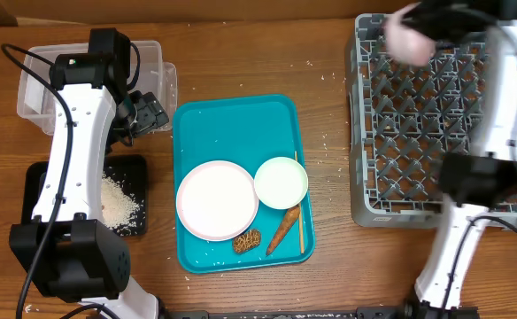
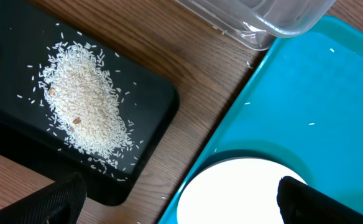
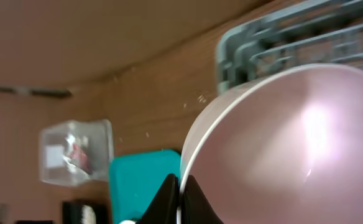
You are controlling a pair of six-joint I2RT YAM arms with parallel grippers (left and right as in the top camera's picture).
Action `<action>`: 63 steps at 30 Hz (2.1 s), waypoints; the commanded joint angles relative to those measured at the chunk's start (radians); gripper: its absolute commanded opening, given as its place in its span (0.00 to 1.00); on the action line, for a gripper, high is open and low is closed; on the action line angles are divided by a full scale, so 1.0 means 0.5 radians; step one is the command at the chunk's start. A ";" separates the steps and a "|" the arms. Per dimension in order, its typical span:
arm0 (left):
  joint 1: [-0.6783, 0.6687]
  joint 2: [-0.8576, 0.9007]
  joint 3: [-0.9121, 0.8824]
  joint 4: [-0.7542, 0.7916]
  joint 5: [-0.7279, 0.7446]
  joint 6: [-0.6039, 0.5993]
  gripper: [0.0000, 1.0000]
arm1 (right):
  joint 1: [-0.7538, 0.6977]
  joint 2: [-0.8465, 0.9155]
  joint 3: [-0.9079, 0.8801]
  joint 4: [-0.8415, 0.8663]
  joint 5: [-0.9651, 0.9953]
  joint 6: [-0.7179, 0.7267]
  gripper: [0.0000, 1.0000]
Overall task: Sort waste into correct bins and load items into the dishwasher
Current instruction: 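Carry the pink bowl to the rack and set it down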
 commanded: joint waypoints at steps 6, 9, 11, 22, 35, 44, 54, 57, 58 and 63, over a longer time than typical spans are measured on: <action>-0.004 -0.010 -0.012 0.001 -0.026 -0.034 1.00 | -0.473 -0.083 -0.345 0.149 -0.817 -0.262 0.04; -0.004 -0.010 -0.012 0.001 -0.026 -0.034 1.00 | -0.517 -0.083 -0.572 0.322 -0.990 -0.275 0.04; -0.004 -0.010 -0.012 0.001 -0.026 -0.034 1.00 | -0.521 -0.083 -0.712 0.472 -1.073 -0.274 0.04; -0.004 -0.010 -0.012 0.001 -0.026 -0.034 1.00 | -0.531 -0.083 -1.113 0.887 -1.252 -0.235 0.04; -0.005 -0.010 -0.012 0.001 -0.026 -0.034 1.00 | -0.537 -0.083 -1.144 0.862 -0.967 -0.227 0.04; -0.005 -0.010 -0.012 0.000 -0.026 -0.034 1.00 | -0.555 -0.084 -1.273 0.955 -0.944 -0.198 0.04; -0.004 -0.010 -0.012 0.001 -0.026 -0.034 1.00 | -0.707 -0.095 -1.169 0.937 -0.914 -0.099 0.07; -0.004 -0.010 -0.012 0.001 -0.026 -0.034 1.00 | -0.763 -0.104 -1.108 0.864 -0.839 -0.099 0.10; -0.005 -0.010 -0.012 0.001 -0.026 -0.034 1.00 | -0.775 -0.108 -1.083 0.833 -0.791 -0.099 0.10; -0.005 -0.010 -0.012 0.001 -0.026 -0.034 1.00 | -0.806 -0.137 -0.932 0.661 -0.414 -0.039 0.10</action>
